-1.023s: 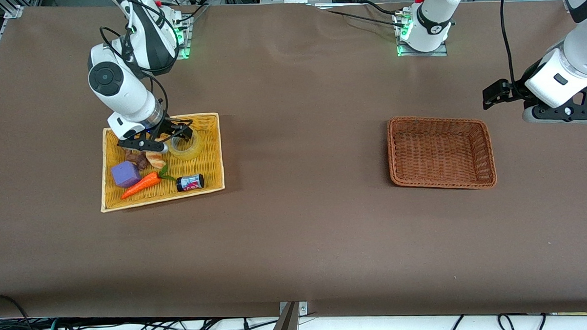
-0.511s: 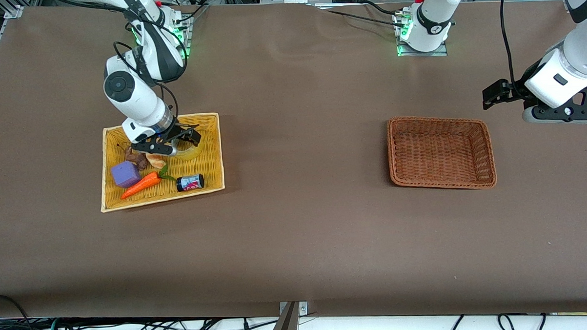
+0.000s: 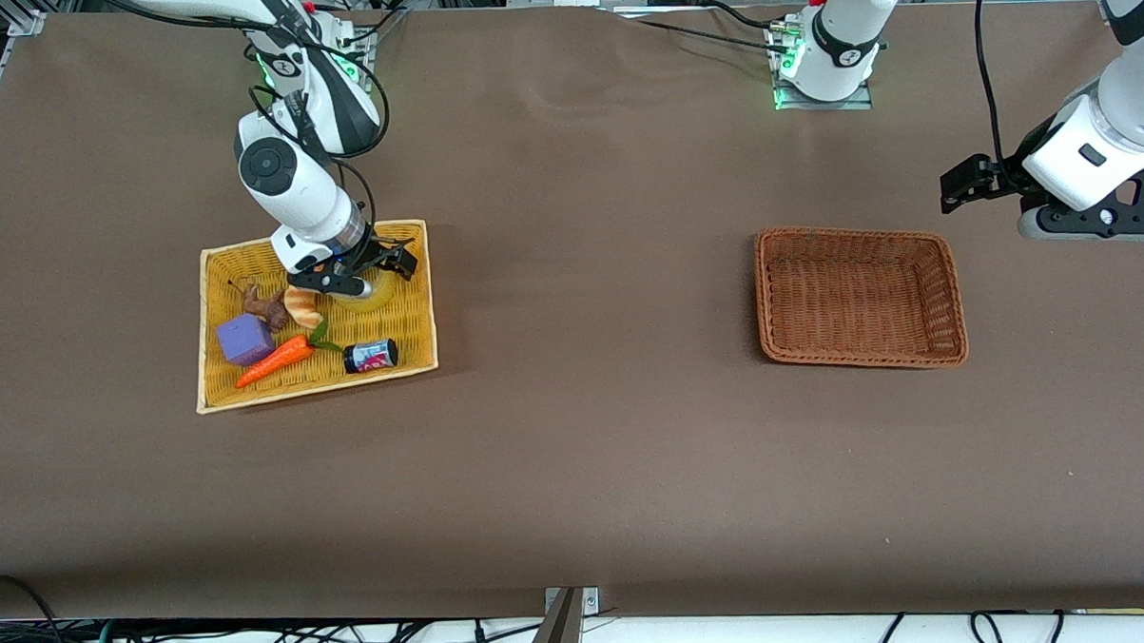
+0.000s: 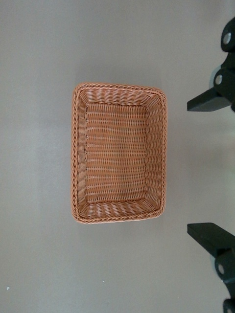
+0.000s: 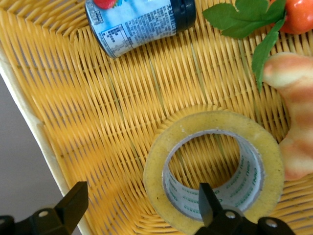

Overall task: Transfer tape with both arms
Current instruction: 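Close the right gripper on the tape roll's rim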

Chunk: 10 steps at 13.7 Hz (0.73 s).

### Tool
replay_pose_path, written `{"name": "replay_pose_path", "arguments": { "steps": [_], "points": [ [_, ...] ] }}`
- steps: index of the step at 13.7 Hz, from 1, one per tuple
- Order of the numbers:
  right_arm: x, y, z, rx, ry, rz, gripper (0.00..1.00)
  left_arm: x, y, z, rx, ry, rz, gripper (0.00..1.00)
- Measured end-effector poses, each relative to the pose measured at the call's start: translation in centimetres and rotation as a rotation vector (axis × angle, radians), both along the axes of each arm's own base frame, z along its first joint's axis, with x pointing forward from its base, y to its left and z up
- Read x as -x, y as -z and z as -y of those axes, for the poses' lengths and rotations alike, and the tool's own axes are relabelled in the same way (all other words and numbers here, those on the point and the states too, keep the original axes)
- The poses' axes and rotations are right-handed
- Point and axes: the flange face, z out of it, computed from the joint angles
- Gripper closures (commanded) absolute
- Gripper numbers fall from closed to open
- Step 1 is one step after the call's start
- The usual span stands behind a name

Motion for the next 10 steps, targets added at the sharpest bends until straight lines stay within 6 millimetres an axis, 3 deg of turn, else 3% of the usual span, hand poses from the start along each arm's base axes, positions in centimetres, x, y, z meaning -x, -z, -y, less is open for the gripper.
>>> {"name": "replay_pose_path", "arguments": {
  "steps": [6,7,9,10],
  "points": [
    [0.7,1.3,0.0,0.026,-0.055,-0.003,0.01,0.0,0.0,0.0,0.0,0.0,0.0,0.0],
    [0.8,1.6,-0.1,0.023,-0.06,-0.002,0.15,0.0,0.0,0.0,0.0,0.0,0.0,0.0],
    [1.0,2.4,-0.1,0.02,-0.071,0.002,0.82,0.0,0.0,0.0,0.0,0.0,0.0,0.0],
    [1.1,2.7,-0.1,0.021,-0.077,0.0,1.0,0.0,0.0,0.0,0.0,0.0,0.0,0.0]
  ]
}}
